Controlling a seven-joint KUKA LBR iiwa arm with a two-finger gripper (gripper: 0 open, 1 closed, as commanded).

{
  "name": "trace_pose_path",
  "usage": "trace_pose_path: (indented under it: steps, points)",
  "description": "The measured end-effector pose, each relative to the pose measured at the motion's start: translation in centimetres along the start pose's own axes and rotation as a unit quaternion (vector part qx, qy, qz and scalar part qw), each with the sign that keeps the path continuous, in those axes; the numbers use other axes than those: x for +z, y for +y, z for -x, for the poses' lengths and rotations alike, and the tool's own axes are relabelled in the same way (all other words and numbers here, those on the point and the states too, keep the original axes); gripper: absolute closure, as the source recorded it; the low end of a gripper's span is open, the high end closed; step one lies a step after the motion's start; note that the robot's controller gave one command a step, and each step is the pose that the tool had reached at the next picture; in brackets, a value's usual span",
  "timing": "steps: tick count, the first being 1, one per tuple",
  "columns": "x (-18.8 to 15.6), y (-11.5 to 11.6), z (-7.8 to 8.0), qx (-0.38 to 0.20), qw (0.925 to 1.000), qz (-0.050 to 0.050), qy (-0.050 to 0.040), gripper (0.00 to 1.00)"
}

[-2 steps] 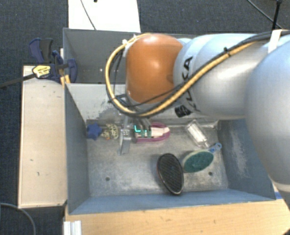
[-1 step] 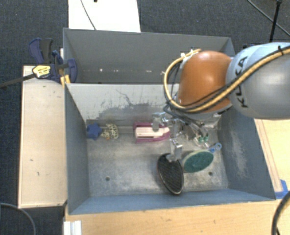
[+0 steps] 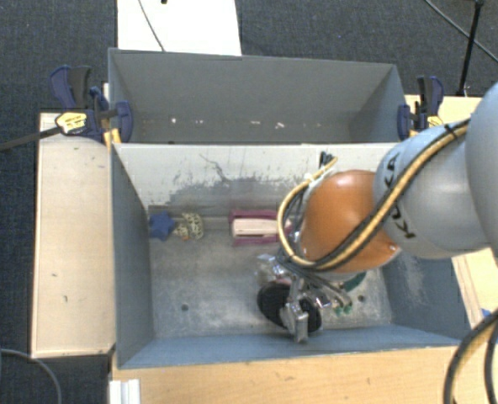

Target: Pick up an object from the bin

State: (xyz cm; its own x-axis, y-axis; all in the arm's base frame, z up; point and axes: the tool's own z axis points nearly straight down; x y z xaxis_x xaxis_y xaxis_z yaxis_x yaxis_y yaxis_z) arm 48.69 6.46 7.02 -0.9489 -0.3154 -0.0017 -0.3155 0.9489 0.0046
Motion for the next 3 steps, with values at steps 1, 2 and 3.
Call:
trace_pose_path:
  steps: [1,2,3]
  points:
    - [-0.2,-0.1,0.3,0.002,1.0000,-0.001,-0.0025,1.00]
    - [-0.2,1.7,-0.1,-0.075,0.9972,-0.003,-0.0023,1.00]
    - [-11.6,0.7,2.2,-0.074,0.9973,-0.003,-0.0045,1.00]
